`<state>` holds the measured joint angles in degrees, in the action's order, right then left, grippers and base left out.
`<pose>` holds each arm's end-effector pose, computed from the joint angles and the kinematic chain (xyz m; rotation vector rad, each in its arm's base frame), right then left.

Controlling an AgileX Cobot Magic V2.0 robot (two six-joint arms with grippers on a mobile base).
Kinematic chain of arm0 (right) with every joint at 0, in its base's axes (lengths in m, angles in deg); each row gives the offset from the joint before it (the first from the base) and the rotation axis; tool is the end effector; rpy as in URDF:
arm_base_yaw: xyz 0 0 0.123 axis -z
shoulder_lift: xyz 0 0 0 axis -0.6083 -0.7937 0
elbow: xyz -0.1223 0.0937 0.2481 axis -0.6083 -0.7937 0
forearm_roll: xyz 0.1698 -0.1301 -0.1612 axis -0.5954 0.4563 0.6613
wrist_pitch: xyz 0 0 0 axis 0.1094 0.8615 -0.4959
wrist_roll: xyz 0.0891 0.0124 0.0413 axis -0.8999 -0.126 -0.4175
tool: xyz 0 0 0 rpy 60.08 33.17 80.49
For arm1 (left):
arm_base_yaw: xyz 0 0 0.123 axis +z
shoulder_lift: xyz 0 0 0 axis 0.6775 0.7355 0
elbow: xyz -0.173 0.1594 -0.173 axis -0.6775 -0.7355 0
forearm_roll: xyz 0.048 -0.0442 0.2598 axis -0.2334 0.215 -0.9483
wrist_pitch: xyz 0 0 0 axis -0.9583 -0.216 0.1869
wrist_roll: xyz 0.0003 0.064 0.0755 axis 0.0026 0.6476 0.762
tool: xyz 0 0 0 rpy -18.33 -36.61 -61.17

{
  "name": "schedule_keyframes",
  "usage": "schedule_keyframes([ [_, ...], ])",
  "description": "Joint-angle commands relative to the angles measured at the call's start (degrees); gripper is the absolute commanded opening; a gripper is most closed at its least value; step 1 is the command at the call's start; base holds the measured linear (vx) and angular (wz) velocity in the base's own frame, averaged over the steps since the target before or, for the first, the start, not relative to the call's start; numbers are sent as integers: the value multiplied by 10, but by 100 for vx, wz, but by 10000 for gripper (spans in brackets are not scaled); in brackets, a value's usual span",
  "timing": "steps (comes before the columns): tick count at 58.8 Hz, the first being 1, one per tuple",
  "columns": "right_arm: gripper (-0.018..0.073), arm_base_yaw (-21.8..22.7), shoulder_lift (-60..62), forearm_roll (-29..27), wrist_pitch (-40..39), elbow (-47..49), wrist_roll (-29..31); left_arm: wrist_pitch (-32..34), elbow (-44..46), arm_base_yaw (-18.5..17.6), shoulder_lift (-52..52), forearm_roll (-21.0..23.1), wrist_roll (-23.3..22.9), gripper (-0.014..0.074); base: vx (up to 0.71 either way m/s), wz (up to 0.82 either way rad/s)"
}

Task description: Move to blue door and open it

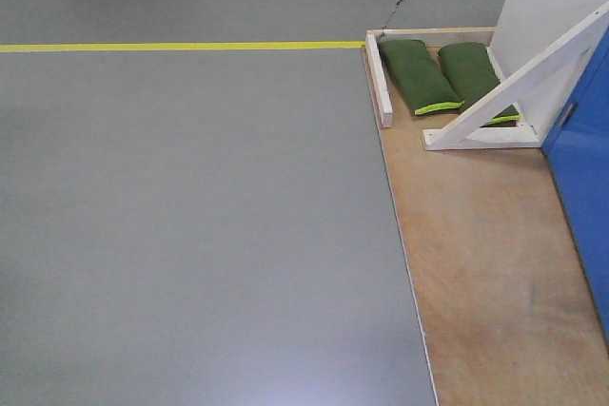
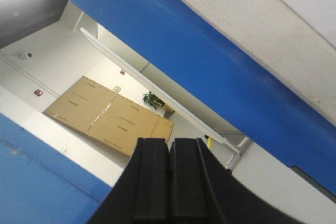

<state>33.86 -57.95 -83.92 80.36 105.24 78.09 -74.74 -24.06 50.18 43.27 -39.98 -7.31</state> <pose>0.1594 -0.4641 0.4406 1.3013 0.7464 -0.2755 0.0690 0.0116 0.1704 -0.0977 1.8543 0.1438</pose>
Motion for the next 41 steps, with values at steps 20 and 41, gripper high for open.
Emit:
schedule_keyframes([
  [20,8,-33,104,-17,182,23,4,44,15,0,-8,2,-4,73,0,0],
  [41,8,-33,175,-50,362,23,5,44,15,0,-8,2,-4,73,0,-1],
])
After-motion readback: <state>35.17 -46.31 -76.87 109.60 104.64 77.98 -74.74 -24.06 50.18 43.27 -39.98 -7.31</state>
